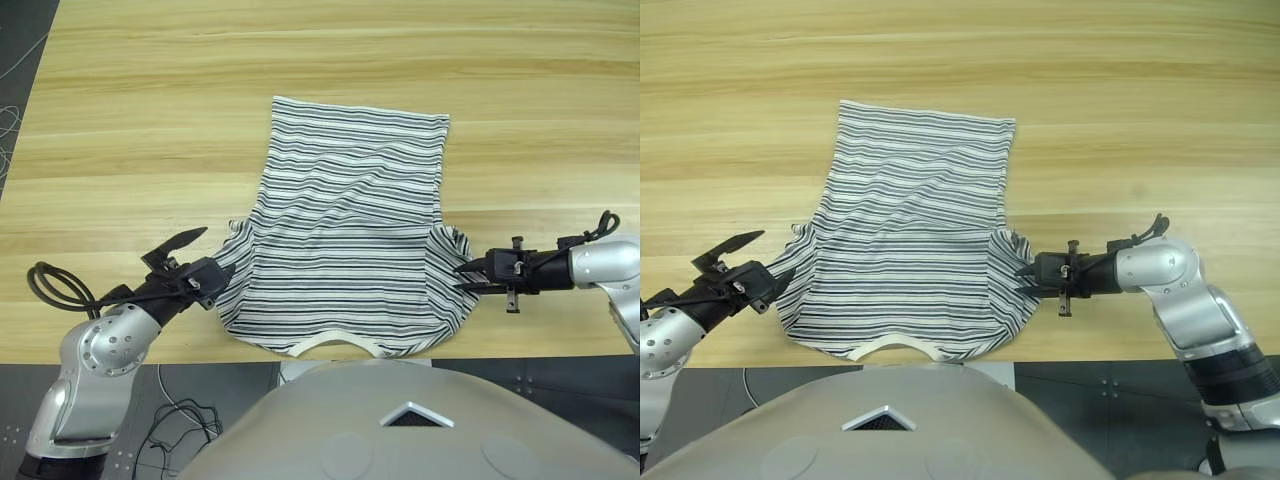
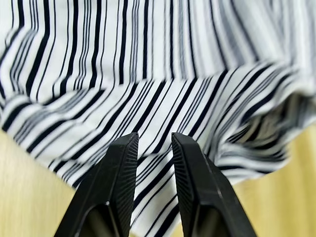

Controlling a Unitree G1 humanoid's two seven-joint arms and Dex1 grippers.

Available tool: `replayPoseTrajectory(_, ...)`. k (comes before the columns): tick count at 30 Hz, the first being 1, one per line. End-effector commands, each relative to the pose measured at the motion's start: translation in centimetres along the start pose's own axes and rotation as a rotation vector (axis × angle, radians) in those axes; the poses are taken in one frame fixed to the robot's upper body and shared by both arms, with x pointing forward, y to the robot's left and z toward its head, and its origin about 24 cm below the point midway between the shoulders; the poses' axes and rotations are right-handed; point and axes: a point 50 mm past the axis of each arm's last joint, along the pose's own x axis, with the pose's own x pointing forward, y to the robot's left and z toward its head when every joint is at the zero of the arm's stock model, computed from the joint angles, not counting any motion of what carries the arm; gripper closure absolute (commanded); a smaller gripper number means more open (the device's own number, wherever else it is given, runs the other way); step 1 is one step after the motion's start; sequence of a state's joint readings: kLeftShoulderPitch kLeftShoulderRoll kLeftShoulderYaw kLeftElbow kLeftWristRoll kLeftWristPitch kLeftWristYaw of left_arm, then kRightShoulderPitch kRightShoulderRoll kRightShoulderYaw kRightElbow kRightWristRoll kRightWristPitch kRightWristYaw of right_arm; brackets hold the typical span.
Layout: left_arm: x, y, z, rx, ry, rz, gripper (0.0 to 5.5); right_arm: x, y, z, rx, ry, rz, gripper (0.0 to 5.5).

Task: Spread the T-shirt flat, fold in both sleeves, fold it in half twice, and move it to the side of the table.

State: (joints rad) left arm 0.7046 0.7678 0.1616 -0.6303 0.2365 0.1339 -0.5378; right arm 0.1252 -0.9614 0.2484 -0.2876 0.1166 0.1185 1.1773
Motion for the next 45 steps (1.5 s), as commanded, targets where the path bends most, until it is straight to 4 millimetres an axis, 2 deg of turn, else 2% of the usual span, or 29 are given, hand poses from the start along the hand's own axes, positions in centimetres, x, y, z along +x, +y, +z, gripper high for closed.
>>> replayPoseTrajectory(1, -0.5, 0.7, 0.3, 0.006, 0.016, 0.037, 1.70, -1.0, -0.9, 1.4, -0.062, -0.007, -0.043, 4.29)
replayPoseTrajectory(5, -0.9, 1.4, 0.2, 0.031, 0.042, 0.093, 1.70, -2.3, -0.4, 2.7, -0.103, -0.023, 0.005, 4.29)
replayPoseTrajectory(7, -1.2, 1.4, 0.3, -0.024, 0.031, 0.091, 1.70, -2.8, -0.1, 3.8, -0.110, -0.068, 0.027, 4.29)
replayPoseTrajectory(9, -1.3, 1.2, -0.1, -0.146, 0.022, 0.055, 1.70, -3.0, 0.0, 4.3, -0.109, -0.093, 0.020, 4.29)
replayPoseTrajectory(13, -1.2, 0.4, -2.5, -0.419, 0.030, -0.028, 1.00, -2.7, 0.2, 4.3, -0.100, -0.096, 0.012, 4.29)
replayPoseTrajectory(18, -0.5, -1.1, -4.9, -0.653, 0.033, -0.125, 0.95, -2.5, 0.2, 4.1, -0.093, -0.097, 0.003, 4.29)
replayPoseTrajectory(24, 0.4, -1.4, -6.8, -0.716, 0.066, -0.126, 0.95, -2.3, 0.3, 3.9, -0.088, -0.093, -0.004, 4.29)
replayPoseTrajectory(33, 0.5, -0.8, -6.7, -0.758, 0.048, -0.116, 0.95, -2.2, 0.3, 3.6, -0.092, -0.083, -0.010, 4.29)
replayPoseTrajectory(42, 0.2, -0.3, -5.8, -0.824, 0.005, -0.129, 2.35, -2.1, 0.2, 3.4, -0.094, -0.070, -0.011, 4.29)
replayPoseTrajectory(45, 0.1, 0.1, -5.5, -0.827, 0.000, -0.126, 2.47, -2.1, 0.2, 3.3, -0.094, -0.068, -0.012, 4.29)
